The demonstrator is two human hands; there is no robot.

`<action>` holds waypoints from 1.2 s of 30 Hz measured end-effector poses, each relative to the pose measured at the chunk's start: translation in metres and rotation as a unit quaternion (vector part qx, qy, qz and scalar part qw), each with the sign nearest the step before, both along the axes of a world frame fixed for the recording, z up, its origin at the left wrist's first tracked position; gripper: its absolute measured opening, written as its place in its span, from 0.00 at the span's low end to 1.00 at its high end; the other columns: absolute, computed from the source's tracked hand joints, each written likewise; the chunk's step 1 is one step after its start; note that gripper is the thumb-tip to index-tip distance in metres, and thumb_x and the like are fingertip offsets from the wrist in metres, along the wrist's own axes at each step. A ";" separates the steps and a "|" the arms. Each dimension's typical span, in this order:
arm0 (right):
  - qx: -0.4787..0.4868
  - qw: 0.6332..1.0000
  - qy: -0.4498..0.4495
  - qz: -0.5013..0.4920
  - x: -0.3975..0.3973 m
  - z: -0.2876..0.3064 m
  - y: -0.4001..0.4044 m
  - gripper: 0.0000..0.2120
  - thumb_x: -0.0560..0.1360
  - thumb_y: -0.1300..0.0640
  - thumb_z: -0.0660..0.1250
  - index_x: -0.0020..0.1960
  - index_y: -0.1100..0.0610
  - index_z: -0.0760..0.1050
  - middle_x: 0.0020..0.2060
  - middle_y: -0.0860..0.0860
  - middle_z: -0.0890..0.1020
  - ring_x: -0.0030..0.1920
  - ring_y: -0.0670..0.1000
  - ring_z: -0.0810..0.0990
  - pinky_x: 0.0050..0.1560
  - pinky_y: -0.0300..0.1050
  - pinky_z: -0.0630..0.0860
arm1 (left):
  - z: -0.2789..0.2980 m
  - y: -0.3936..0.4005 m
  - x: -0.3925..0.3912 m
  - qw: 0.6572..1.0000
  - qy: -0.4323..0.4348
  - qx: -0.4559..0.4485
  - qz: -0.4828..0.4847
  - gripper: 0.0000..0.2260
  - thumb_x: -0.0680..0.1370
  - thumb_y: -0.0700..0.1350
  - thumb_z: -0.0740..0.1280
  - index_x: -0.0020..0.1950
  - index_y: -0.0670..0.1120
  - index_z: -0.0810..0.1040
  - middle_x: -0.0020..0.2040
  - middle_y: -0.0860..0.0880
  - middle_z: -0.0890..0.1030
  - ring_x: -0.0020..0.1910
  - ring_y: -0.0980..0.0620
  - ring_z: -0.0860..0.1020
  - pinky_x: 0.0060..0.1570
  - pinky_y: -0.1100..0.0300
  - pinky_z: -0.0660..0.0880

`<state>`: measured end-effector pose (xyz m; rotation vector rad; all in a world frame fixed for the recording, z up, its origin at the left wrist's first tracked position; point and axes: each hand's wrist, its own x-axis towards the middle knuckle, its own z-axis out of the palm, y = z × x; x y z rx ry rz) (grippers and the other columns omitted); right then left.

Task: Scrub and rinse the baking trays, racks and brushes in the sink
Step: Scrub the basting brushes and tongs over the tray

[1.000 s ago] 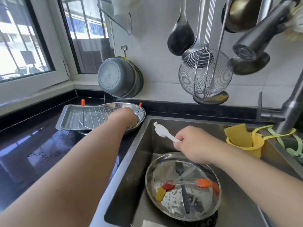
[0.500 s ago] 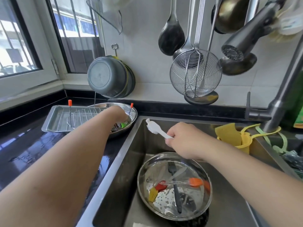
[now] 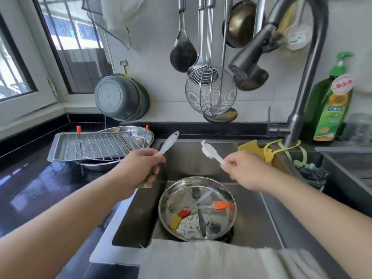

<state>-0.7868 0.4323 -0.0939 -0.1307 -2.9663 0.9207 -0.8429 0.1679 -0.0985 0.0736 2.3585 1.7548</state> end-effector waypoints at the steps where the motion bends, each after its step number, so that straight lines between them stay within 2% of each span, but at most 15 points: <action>1: -0.030 0.999 0.026 -0.015 0.004 -0.005 0.004 0.16 0.84 0.53 0.60 0.44 0.62 0.78 0.35 0.54 0.76 0.33 0.52 0.69 0.33 0.44 0.65 | -0.004 0.012 0.007 0.999 -0.019 0.038 -0.006 0.08 0.85 0.44 0.65 0.50 0.43 0.82 0.32 0.48 0.74 0.25 0.52 0.67 0.30 0.60 0.62; 3: -0.077 0.993 0.078 -0.051 0.012 -0.020 0.013 0.16 0.84 0.53 0.58 0.49 0.61 0.81 0.35 0.54 0.78 0.33 0.50 0.70 0.33 0.45 0.65 | -0.013 0.040 0.014 0.996 -0.044 0.071 -0.014 0.09 0.85 0.45 0.65 0.52 0.44 0.83 0.32 0.49 0.73 0.25 0.54 0.66 0.29 0.61 0.60; 4: -0.075 0.991 0.090 -0.070 0.016 -0.031 0.019 0.16 0.84 0.54 0.59 0.48 0.60 0.81 0.35 0.55 0.79 0.34 0.51 0.71 0.34 0.47 0.66 | -0.021 0.053 0.016 0.996 -0.042 0.073 -0.021 0.09 0.85 0.45 0.65 0.51 0.44 0.84 0.32 0.49 0.73 0.25 0.54 0.66 0.28 0.62 0.60; 6: -0.038 0.992 0.081 -0.088 0.022 -0.046 0.028 0.15 0.84 0.53 0.60 0.44 0.57 0.79 0.34 0.55 0.79 0.34 0.53 0.73 0.35 0.50 0.68 | -0.039 0.072 0.022 0.998 -0.011 0.046 -0.034 0.10 0.83 0.45 0.67 0.49 0.45 0.86 0.32 0.48 0.73 0.26 0.53 0.66 0.26 0.62 0.61; 8: -0.007 0.992 0.079 -0.093 0.022 -0.051 0.030 0.14 0.84 0.52 0.60 0.45 0.55 0.79 0.31 0.50 0.76 0.33 0.51 0.71 0.32 0.48 0.64 | -0.054 0.083 0.026 0.998 0.026 -0.010 -0.054 0.10 0.83 0.45 0.67 0.46 0.47 0.87 0.31 0.50 0.74 0.27 0.52 0.68 0.26 0.62 0.63; 10: 0.008 0.991 0.088 -0.099 0.017 -0.047 0.026 0.13 0.84 0.51 0.59 0.47 0.54 0.80 0.31 0.48 0.75 0.32 0.50 0.70 0.31 0.46 0.60 | -0.058 0.087 0.027 0.996 0.042 -0.026 -0.072 0.10 0.83 0.44 0.67 0.46 0.47 0.87 0.30 0.49 0.73 0.29 0.51 0.68 0.26 0.63 0.63; 14: 0.063 0.991 0.077 -0.088 0.015 -0.050 0.013 0.17 0.84 0.49 0.58 0.42 0.54 0.77 0.33 0.52 0.77 0.36 0.56 0.75 0.32 0.48 0.66 | -0.058 0.083 0.022 0.996 0.053 0.008 -0.065 0.12 0.84 0.43 0.65 0.46 0.46 0.86 0.28 0.51 0.72 0.27 0.53 0.66 0.25 0.62 0.63; 17: 0.073 0.994 0.072 -0.030 0.022 -0.052 -0.005 0.19 0.83 0.49 0.59 0.36 0.54 0.73 0.31 0.50 0.76 0.36 0.55 0.74 0.36 0.51 0.71 | -0.061 0.081 0.019 0.995 0.055 0.045 -0.071 0.12 0.85 0.43 0.64 0.47 0.45 0.86 0.28 0.50 0.70 0.26 0.52 0.64 0.24 0.61 0.62; 19: 0.083 0.992 0.076 -0.057 0.018 -0.049 0.001 0.17 0.83 0.48 0.58 0.40 0.53 0.76 0.33 0.50 0.77 0.37 0.55 0.75 0.36 0.52 0.72 | -0.061 0.080 0.017 0.994 0.047 0.064 -0.080 0.12 0.85 0.43 0.64 0.47 0.45 0.86 0.29 0.49 0.69 0.26 0.53 0.63 0.26 0.60 0.61; 22: 0.092 0.985 0.090 -0.113 0.015 -0.046 0.014 0.17 0.84 0.48 0.57 0.43 0.53 0.78 0.34 0.50 0.77 0.36 0.55 0.75 0.32 0.48 0.68 | -0.062 0.083 0.017 0.992 0.044 0.068 -0.098 0.12 0.85 0.44 0.65 0.48 0.45 0.86 0.29 0.50 0.67 0.26 0.54 0.62 0.27 0.61 0.60; 26: 0.091 0.993 0.068 -0.019 0.024 -0.051 -0.007 0.19 0.83 0.48 0.58 0.37 0.53 0.73 0.30 0.51 0.75 0.35 0.55 0.74 0.32 0.51 0.68 | -0.063 0.082 0.015 0.992 0.047 0.061 -0.096 0.15 0.85 0.44 0.64 0.43 0.50 0.86 0.30 0.49 0.69 0.26 0.54 0.63 0.28 0.60 0.61; 30: 0.109 0.984 0.085 -0.111 0.013 -0.040 0.017 0.18 0.85 0.49 0.57 0.42 0.55 0.77 0.33 0.52 0.76 0.36 0.57 0.75 0.30 0.47 0.64 | -0.063 0.083 0.015 0.992 0.040 0.067 -0.098 0.12 0.85 0.44 0.64 0.48 0.47 0.86 0.31 0.49 0.69 0.26 0.55 0.63 0.27 0.61 0.62; 32: 0.089 0.990 0.084 -0.062 0.018 -0.044 0.009 0.18 0.84 0.48 0.58 0.41 0.53 0.77 0.32 0.51 0.76 0.36 0.57 0.75 0.32 0.50 0.67 | -0.062 0.084 0.017 0.991 0.041 0.066 -0.107 0.13 0.86 0.44 0.64 0.46 0.49 0.86 0.30 0.49 0.69 0.26 0.55 0.63 0.28 0.61 0.62; 34: 0.078 0.993 0.083 0.001 0.025 -0.051 -0.008 0.18 0.83 0.48 0.59 0.37 0.54 0.75 0.30 0.51 0.75 0.35 0.56 0.75 0.34 0.53 0.70 | -0.062 0.084 0.018 0.990 0.038 0.082 -0.111 0.19 0.86 0.43 0.63 0.37 0.51 0.84 0.30 0.49 0.69 0.27 0.53 0.63 0.28 0.61 0.62; 36: 0.084 0.991 0.092 -0.039 0.019 -0.047 0.001 0.17 0.84 0.49 0.59 0.39 0.53 0.76 0.31 0.50 0.76 0.35 0.55 0.75 0.35 0.52 0.72 | -0.061 0.083 0.018 0.988 0.026 0.105 -0.111 0.17 0.86 0.42 0.63 0.41 0.50 0.86 0.32 0.47 0.70 0.27 0.53 0.64 0.28 0.62 0.63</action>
